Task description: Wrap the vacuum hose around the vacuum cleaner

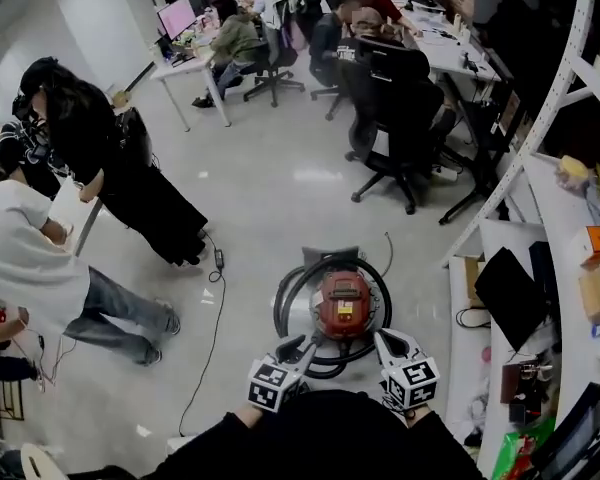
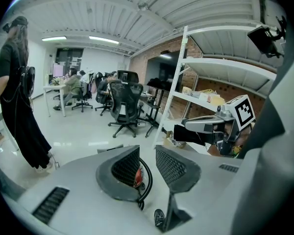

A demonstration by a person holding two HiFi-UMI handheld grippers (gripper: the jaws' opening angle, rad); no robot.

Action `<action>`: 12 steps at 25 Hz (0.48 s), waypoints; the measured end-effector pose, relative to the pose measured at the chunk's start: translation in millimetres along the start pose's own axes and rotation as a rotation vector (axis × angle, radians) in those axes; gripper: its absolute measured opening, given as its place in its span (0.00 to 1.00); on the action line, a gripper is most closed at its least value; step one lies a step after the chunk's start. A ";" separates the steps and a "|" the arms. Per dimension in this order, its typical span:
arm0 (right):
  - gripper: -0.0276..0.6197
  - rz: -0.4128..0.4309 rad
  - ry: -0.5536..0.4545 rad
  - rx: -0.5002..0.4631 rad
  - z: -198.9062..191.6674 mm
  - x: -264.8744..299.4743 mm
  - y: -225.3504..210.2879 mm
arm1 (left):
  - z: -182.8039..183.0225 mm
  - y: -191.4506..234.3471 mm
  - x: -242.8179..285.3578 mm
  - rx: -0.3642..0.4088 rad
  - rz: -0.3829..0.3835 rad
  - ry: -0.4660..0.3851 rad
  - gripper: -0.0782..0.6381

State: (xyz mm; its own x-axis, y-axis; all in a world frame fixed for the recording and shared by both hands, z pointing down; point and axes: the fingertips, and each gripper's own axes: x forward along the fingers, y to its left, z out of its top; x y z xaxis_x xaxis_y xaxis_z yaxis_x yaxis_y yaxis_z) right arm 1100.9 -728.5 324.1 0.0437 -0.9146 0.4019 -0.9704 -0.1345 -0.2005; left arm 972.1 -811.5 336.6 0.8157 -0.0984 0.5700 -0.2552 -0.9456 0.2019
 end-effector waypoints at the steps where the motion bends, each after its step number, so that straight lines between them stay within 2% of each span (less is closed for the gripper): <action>1: 0.07 0.001 0.002 -0.002 -0.5 -1.0 0.0 | -0.2 -0.6 0.0 -0.004 0.000 -0.001 0.27; 12: 0.07 0.012 0.032 0.018 -12.2 1.9 22.6 | -12.8 9.1 -14.0 -0.025 -0.007 0.009 0.27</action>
State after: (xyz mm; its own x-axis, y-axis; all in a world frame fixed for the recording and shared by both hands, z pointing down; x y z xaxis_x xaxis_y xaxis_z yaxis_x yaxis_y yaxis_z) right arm 1076.1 -728.6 331.2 0.0245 -0.9034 0.4280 -0.9665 -0.1308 -0.2208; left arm 951.7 -814.8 340.7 0.8127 -0.0885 0.5759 -0.2624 -0.9381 0.2261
